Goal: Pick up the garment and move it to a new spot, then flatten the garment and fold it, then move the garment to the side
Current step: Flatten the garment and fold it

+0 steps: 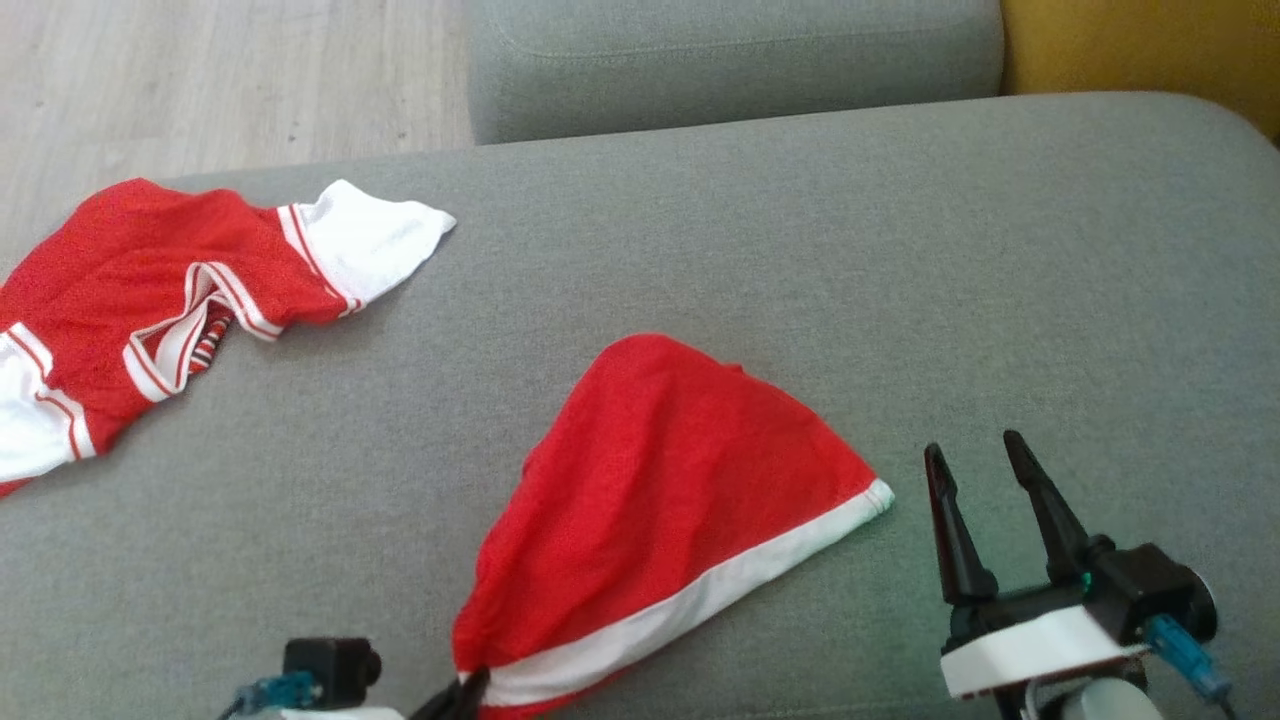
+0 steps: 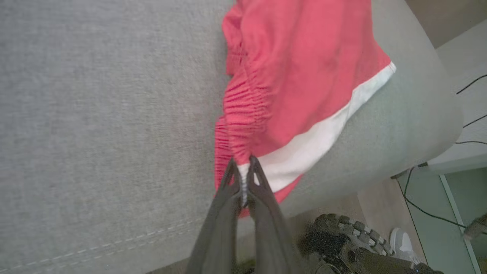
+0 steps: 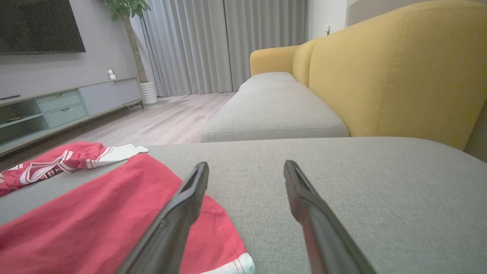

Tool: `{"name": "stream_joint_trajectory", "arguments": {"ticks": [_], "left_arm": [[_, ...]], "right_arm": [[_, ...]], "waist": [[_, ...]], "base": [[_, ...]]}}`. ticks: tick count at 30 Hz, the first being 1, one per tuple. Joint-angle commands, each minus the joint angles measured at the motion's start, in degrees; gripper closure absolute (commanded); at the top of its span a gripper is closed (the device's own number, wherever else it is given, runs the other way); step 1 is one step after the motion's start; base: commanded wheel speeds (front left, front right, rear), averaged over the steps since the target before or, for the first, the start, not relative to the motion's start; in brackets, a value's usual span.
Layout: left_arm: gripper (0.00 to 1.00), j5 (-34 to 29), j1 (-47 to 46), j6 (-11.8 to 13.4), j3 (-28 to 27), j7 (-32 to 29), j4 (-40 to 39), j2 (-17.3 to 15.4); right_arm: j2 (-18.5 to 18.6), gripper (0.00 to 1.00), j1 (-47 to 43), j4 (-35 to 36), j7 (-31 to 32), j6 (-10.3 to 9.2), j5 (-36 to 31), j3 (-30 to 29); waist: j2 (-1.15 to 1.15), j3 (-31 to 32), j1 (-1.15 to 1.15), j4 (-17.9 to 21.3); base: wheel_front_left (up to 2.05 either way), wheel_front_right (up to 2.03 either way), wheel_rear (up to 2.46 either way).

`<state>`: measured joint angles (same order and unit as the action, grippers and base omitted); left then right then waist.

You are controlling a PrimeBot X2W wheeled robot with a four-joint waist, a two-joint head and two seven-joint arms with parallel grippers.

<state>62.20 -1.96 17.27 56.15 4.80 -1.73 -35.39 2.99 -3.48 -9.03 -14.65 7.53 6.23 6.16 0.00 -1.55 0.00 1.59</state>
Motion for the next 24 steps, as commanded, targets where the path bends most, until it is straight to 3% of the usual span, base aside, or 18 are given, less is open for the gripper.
{"name": "stream_joint_trajectory", "arguments": {"ticks": [1,10,11,13,15,19,24], "left_arm": [[1.0,0.2,-1.9,-0.5,-2.6,1.1,-0.9,-0.8],[1.0,0.3,-4.9,-3.9,-5.4,7.0,9.5,4.6],[0.91,0.0,-5.1,-3.9,-5.2,7.0,10.5,4.8],[0.59,-0.4,-5.3,-3.8,-4.8,7.0,12.0,5.2],[0.0,-0.4,-5.1,-3.7,-5.2,7.4,12.8,5.0],[0.0,-0.4,-3.8,-2.2,-6.6,8.1,12.6,3.4],[0.0,-3.1,-2.1,1.9,-11.7,9.9,7.8,2.1]], "right_arm": [[1.1,0.0,1.0,1.6,-0.3,-0.04,-0.3,1.4],[1.4,0.0,1.2,0.9,-0.3,-0.04,-0.2,2.2],[1.4,0.0,1.2,0.8,-0.3,-0.04,-0.1,2.3],[1.4,0.0,1.1,0.7,-0.3,-0.04,-0.1,2.2],[1.5,0.0,0.8,0.7,-0.3,-0.04,-0.1,2.0],[1.7,0.0,0.2,1.1,-0.3,-0.04,-0.2,1.2],[1.8,0.0,-0.4,2.6,-0.3,-0.04,-0.8,-1.2]], "waist": [[0.0,0.1,0.0,0.0],[0.0,0.4,0.0,1.6],[0.0,0.5,0.0,1.9],[0.0,0.8,0.0,2.6],[0.0,1.0,0.0,3.1],[0.0,1.4,0.0,3.5],[0.0,2.0,0.0,2.5]], "base": [[0.0,0.0,0.0],[0.0,0.0,0.0],[0.0,0.0,0.0],[0.0,0.0,0.0],[0.0,0.0,0.0],[0.0,0.0,0.0],[0.0,0.0,0.0]]}}
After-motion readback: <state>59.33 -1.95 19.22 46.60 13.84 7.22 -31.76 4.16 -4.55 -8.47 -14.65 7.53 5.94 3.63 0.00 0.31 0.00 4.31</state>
